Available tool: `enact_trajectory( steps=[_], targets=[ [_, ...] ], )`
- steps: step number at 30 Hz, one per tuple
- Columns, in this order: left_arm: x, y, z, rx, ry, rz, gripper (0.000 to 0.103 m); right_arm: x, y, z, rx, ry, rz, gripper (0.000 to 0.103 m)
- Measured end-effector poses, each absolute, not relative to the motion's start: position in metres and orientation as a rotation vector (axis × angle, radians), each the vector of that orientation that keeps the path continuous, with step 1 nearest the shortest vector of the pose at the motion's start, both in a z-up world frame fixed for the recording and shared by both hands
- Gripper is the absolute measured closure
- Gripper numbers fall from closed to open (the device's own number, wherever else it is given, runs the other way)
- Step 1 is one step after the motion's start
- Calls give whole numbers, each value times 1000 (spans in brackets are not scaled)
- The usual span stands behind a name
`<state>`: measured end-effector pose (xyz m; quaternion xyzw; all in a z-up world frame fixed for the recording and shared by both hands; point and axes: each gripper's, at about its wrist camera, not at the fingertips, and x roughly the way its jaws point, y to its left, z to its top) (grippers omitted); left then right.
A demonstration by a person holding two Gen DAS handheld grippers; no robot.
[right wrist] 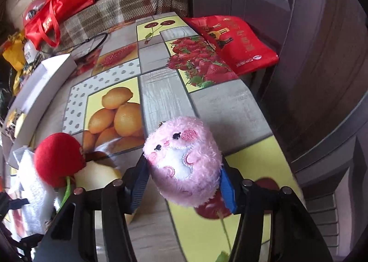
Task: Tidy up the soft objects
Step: 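Grasp a white foam block with the left tool while the right tool grasps the pink plush pig, then carry the foam block and pink pig over the white tray with both tools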
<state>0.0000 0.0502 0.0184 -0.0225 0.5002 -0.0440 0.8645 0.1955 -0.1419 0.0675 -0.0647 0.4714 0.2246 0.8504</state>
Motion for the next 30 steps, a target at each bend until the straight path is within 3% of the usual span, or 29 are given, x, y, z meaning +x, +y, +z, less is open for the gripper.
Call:
enact_trajectory(
  steps=[16,22,30],
  targets=[
    [-45,103,124,-178,820,226,35,100,-106,193,77,749,789,47],
    [-61,115,154,-204,733,304,35,88,-89,204,61,729,851,47],
    [-68,118,157,-216,721,319,35,82,-82,203,48,744,865,47]
  ],
)
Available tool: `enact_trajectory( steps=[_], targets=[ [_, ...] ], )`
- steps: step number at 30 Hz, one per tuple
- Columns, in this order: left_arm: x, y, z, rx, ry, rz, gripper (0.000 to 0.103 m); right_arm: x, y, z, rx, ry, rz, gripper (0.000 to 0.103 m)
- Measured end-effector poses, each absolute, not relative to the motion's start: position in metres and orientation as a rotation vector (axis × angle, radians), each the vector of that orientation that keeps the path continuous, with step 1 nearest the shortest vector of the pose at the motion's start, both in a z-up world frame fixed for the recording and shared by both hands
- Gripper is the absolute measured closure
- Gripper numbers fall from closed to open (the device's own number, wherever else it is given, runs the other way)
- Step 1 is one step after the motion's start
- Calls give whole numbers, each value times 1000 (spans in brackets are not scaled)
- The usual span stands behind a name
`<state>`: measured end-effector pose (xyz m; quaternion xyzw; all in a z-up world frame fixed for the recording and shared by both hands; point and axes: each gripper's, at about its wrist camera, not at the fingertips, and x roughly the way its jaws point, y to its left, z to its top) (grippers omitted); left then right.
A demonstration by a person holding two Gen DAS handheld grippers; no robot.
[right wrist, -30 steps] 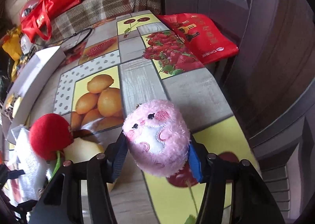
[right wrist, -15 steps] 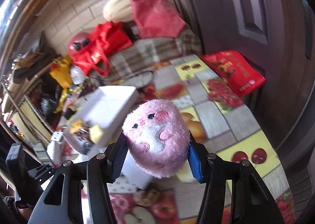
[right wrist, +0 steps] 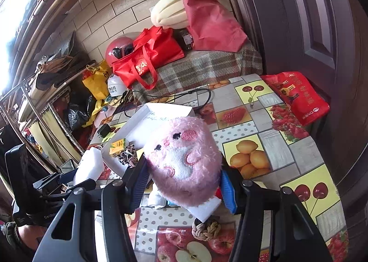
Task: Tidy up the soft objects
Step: 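Carry the foam block and pink pig over the white tray with both tools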
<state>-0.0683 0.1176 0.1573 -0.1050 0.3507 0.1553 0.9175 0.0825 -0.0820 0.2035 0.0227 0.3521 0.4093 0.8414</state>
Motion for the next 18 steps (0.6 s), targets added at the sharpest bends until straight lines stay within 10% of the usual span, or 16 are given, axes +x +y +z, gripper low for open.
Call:
enact_trajectory(
  steps=[18],
  targets=[
    [-74,129,155,-263,699,340,35,78,-62,206,11,760,905,47]
  ],
)
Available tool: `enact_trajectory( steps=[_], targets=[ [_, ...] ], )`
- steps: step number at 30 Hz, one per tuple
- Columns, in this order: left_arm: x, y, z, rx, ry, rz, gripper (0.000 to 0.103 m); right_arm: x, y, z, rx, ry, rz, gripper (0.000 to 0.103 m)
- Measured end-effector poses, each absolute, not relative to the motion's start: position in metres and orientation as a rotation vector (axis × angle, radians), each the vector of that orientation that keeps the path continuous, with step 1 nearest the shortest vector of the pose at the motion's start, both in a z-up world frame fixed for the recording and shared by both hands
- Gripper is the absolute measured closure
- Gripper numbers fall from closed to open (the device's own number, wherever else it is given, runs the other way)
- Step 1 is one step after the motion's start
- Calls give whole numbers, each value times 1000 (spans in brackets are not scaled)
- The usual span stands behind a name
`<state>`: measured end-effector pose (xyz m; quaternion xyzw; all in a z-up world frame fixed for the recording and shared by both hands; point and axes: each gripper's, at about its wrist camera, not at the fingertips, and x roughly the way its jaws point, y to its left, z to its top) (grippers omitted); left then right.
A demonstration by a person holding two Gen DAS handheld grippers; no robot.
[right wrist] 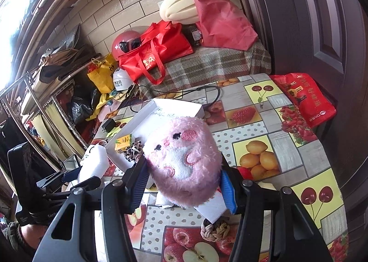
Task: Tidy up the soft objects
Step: 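Carry the foam block and pink pig over the white tray with both tools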
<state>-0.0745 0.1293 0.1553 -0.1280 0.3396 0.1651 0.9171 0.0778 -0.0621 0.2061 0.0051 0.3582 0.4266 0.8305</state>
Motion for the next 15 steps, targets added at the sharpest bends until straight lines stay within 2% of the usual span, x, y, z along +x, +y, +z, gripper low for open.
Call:
enact_trajectory(
  steps=[15],
  targets=[
    [-78,156,152,-308,690,382,35,76,-33,209,-32,761,945,47]
  ],
)
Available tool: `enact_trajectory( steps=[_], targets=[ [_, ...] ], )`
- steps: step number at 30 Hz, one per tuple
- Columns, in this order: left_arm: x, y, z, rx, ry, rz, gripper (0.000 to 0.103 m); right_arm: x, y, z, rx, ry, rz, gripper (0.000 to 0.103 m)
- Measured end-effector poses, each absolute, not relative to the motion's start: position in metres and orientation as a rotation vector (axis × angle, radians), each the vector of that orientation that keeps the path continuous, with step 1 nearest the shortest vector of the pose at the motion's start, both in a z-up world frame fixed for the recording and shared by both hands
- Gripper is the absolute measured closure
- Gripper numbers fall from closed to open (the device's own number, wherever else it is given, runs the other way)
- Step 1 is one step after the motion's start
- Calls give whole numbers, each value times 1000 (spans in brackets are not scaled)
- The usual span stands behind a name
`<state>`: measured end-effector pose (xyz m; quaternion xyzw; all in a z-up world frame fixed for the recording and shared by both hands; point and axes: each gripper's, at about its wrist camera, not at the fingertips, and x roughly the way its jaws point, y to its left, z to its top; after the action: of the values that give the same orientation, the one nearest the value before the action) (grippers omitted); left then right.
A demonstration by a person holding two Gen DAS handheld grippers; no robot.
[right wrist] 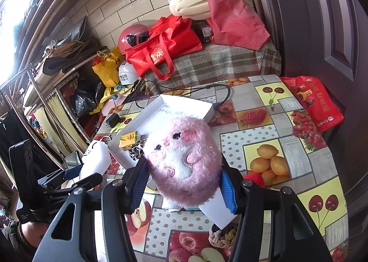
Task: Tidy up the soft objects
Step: 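Carry the foam block and pink pig over the white tray with both tools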
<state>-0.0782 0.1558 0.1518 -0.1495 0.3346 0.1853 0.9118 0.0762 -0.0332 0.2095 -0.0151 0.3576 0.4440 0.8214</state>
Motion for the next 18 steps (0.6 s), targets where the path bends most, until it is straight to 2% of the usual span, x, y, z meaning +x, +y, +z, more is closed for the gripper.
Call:
enact_trajectory(
  steps=[18],
  targets=[
    [-33,245,192,-309,632,521,35,96,50,234,-91,705,1066,47]
  ],
)
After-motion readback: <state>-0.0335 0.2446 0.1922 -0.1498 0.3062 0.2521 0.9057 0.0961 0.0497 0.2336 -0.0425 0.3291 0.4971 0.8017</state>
